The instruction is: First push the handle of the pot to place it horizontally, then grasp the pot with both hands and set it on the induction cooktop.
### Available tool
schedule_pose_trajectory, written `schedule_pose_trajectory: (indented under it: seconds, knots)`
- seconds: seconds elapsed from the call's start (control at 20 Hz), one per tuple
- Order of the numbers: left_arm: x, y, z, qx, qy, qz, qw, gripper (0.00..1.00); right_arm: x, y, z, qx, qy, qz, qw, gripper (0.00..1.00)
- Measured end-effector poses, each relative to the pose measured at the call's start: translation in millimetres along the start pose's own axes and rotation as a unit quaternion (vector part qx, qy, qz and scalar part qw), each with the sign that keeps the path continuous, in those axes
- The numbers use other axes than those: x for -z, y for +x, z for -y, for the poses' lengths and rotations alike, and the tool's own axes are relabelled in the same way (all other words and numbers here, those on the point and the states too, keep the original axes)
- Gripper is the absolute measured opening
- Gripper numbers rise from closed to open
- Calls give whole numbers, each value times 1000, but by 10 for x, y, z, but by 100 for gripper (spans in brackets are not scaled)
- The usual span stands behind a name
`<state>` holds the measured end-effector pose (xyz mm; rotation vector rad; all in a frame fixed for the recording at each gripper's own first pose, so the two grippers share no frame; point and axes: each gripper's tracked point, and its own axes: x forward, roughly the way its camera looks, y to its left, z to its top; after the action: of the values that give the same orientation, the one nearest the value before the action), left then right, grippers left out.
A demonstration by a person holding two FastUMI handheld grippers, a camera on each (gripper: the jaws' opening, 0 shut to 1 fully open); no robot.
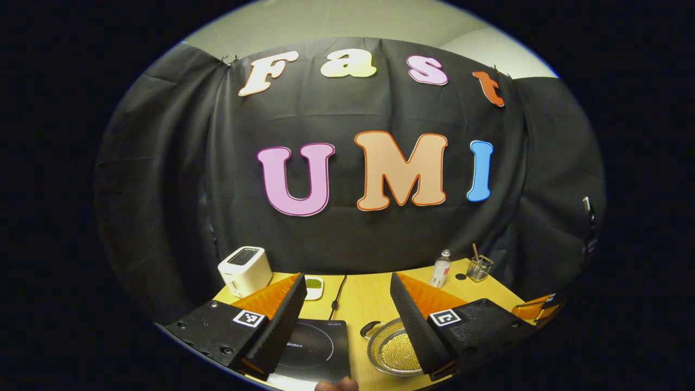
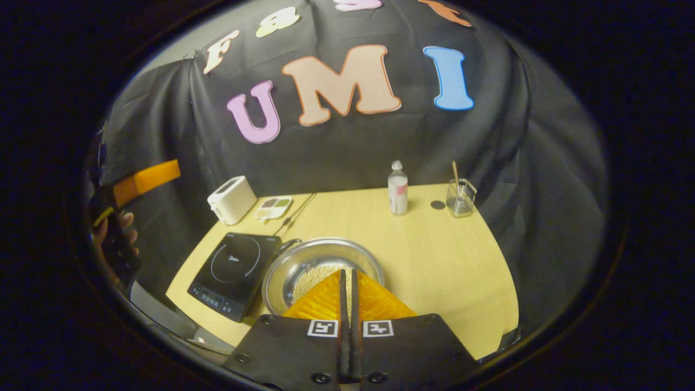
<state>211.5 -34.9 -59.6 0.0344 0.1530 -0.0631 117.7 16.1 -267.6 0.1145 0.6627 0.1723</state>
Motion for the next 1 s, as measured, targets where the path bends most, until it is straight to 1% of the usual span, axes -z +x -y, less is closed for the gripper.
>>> schedule_pose_trajectory:
  seconds: [0.05,0.15,0.2,0.3,0.35,0.45,0.6,0.65,0.7,0.75,0.8,0.85,0.9,0.95,1.0]
  knots:
    - [35,68,-11,10,2,-2,1000,94,75,38,-34,5,6,-9,1000,3]
    - [75,193,-30,31,0,-2,1000,95,232,97,-72,21,16,-30,999,2]
    - [118,252,-30,43,-3,-6,999,95,319,140,-77,31,19,-42,998,0]
    - [228,363,-7,68,-10,-14,998,95,514,209,-78,48,25,-69,996,0]
    - [286,417,-9,78,-12,-20,997,95,601,234,-88,56,28,-82,995,3]
    - [386,502,-40,89,-12,-31,996,96,787,242,-109,67,37,-110,991,3]
    - [507,602,-90,93,-13,-42,995,96,1052,253,-133,69,40,-155,985,3]
    - [565,620,-105,92,-17,-50,994,96,1152,243,-116,72,37,-170,982,0]
    - [600,633,-107,93,-24,-54,994,97,1228,253,-102,73,36,-183,980,3]
    - [642,639,-99,94,-30,-58,993,96,1329,260,-95,74,37,-197,977,0]
    - [685,655,-111,93,-31,-65,993,97,1415,266,-101,71,39,-213,974,3]
    - [728,669,-131,89,-30,-72,993,97,1487,277,-118,67,42,-223,972,3]
    - [731,680,-150,88,-33,-72,993,98,1539,298,-120,64,43,-233,969,3]
    - [738,677,-150,87,-36,-72,993,97,1616,301,-120,63,43,-246,966,0]
    - [752,679,-144,87,-36,-77,993,97,1665,318,-118,63,42,-252,965,3]
